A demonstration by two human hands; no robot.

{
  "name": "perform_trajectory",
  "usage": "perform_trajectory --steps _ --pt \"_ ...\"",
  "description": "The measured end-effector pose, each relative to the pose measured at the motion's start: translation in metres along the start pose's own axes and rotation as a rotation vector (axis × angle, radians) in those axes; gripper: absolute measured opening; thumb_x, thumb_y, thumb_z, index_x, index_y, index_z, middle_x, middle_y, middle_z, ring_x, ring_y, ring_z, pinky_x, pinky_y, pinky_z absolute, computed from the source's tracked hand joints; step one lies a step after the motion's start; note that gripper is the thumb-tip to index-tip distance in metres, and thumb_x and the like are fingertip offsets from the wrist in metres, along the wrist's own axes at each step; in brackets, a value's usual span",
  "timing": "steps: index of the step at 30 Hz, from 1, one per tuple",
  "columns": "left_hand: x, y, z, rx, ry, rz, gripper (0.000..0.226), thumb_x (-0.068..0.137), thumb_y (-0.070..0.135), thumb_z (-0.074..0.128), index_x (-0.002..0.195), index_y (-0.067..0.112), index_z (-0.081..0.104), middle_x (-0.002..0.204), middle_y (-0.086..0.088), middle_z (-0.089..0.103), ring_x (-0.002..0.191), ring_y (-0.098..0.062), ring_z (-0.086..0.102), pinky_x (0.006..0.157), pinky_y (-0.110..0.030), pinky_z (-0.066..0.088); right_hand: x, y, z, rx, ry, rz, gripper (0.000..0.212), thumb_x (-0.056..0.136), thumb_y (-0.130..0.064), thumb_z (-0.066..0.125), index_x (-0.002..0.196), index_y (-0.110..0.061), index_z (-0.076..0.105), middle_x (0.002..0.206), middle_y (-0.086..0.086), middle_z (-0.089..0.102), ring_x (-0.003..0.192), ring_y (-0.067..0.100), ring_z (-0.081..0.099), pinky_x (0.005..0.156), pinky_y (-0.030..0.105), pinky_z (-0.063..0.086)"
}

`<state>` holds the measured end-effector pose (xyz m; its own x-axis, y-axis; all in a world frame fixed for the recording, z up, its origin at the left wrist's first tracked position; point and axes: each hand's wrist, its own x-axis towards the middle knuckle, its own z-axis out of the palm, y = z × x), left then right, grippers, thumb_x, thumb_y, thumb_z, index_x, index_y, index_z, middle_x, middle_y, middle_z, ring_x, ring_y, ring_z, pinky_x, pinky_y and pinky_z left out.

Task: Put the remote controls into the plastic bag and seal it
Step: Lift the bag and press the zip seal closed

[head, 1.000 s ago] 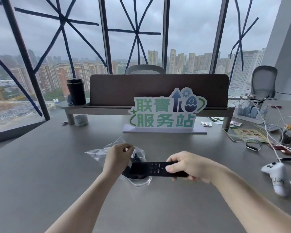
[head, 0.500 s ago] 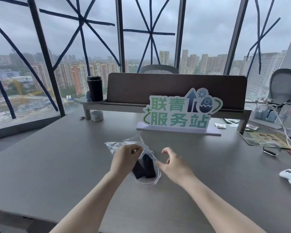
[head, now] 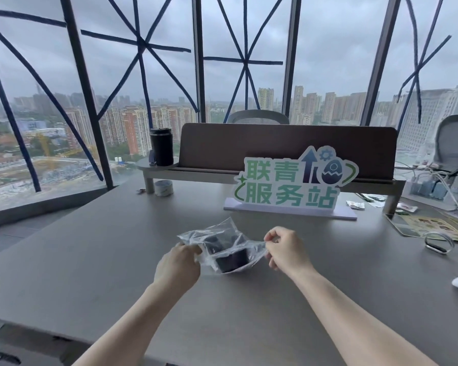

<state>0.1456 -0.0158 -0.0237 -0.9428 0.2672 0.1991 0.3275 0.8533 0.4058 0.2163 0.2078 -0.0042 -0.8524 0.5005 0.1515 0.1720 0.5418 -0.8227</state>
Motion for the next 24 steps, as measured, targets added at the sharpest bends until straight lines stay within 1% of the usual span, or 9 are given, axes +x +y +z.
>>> perform_trajectory --steps 4,6,9,12,15,17,20,22,24 --pt "0.037 0.026 -0.054 -0.596 0.148 -0.011 0.027 0.075 0.0 0.054 0.076 0.022 0.07 0.08 -0.012 0.072 0.052 -0.026 0.068 0.048 -0.033 0.056 0.009 -0.046 -0.037 0.259 0.097 -0.06 0.016 0.089 0.004 0.056 0.084 -0.002 0.071 0.061 0.013 0.07 0.041 0.015 0.061 0.046 0.03 0.057" --pt "0.054 0.046 -0.091 -0.753 0.221 0.063 0.024 0.077 -0.001 0.064 0.069 0.022 0.067 0.073 -0.011 0.07 0.046 -0.016 0.064 0.045 -0.026 0.054 0.016 -0.073 -0.063 0.377 0.176 -0.119 0.014 0.088 0.003 0.061 0.082 -0.001 0.073 0.058 0.008 0.069 0.04 0.012 0.062 0.043 0.025 0.057" --pt "0.069 0.073 -0.135 -0.937 0.214 0.132 0.014 0.074 0.001 0.072 0.069 0.013 0.069 0.066 -0.008 0.067 0.052 -0.016 0.062 0.046 -0.019 0.052 0.025 -0.104 -0.095 0.459 0.242 -0.188 0.013 0.087 0.0 0.064 0.08 -0.004 0.074 0.055 0.006 0.069 0.039 0.011 0.063 0.041 0.024 0.055" --pt "0.074 0.086 -0.145 -1.018 0.12 0.138 0.005 0.073 0.006 0.075 0.078 0.006 0.072 0.072 -0.012 0.068 0.062 -0.02 0.063 0.059 -0.022 0.059 0.026 -0.115 -0.116 0.446 0.243 -0.196 0.014 0.087 0.002 0.063 0.079 -0.003 0.073 0.05 0.003 0.068 0.038 0.012 0.063 0.04 0.024 0.055" --pt "0.071 0.088 -0.13 -1.059 -0.01 0.129 0.012 0.071 0.014 0.078 0.081 0.009 0.076 0.082 -0.014 0.071 0.075 -0.02 0.066 0.078 -0.027 0.058 0.02 -0.109 -0.127 0.377 0.215 -0.135 0.011 0.086 0.002 0.063 0.08 0.003 0.073 0.05 0.003 0.067 0.036 0.011 0.061 0.041 0.026 0.057" --pt "0.062 0.088 -0.117 -1.049 -0.069 0.175 0.015 0.069 0.014 0.079 0.084 0.011 0.076 0.087 -0.012 0.074 0.079 -0.017 0.067 0.081 -0.026 0.055 0.017 -0.101 -0.131 0.316 0.204 -0.105 0.013 0.085 0.0 0.064 0.078 0.005 0.073 0.05 0.004 0.067 0.036 0.013 0.06 0.041 0.027 0.057" --pt "0.051 0.088 -0.098 -0.967 -0.025 0.213 0.02 0.071 0.004 0.076 0.09 0.01 0.075 0.084 -0.006 0.075 0.071 -0.01 0.066 0.074 -0.018 0.053 0.013 -0.09 -0.138 0.251 0.211 -0.087 0.015 0.081 -0.002 0.064 0.073 0.008 0.072 0.049 0.006 0.064 0.035 0.017 0.056 0.039 0.025 0.049" --pt "0.048 0.089 -0.089 -0.924 0.062 0.208 0.013 0.074 0.002 0.073 0.084 0.011 0.075 0.067 0.001 0.071 0.054 -0.004 0.059 0.058 -0.013 0.05 0.012 -0.088 -0.143 0.211 0.208 -0.08 0.017 0.079 -0.003 0.064 0.067 0.009 0.068 0.05 0.009 0.06 0.035 0.019 0.05 0.038 0.023 0.043" --pt "0.047 0.09 -0.084 -0.918 0.123 0.18 0.005 0.075 0.005 0.073 0.078 0.009 0.075 0.056 0.006 0.066 0.048 -0.005 0.054 0.048 -0.014 0.047 0.009 -0.088 -0.148 0.157 0.205 -0.09 0.017 0.077 -0.004 0.064 0.063 0.005 0.066 0.048 0.006 0.053 0.035 0.018 0.043 0.041 0.023 0.039"
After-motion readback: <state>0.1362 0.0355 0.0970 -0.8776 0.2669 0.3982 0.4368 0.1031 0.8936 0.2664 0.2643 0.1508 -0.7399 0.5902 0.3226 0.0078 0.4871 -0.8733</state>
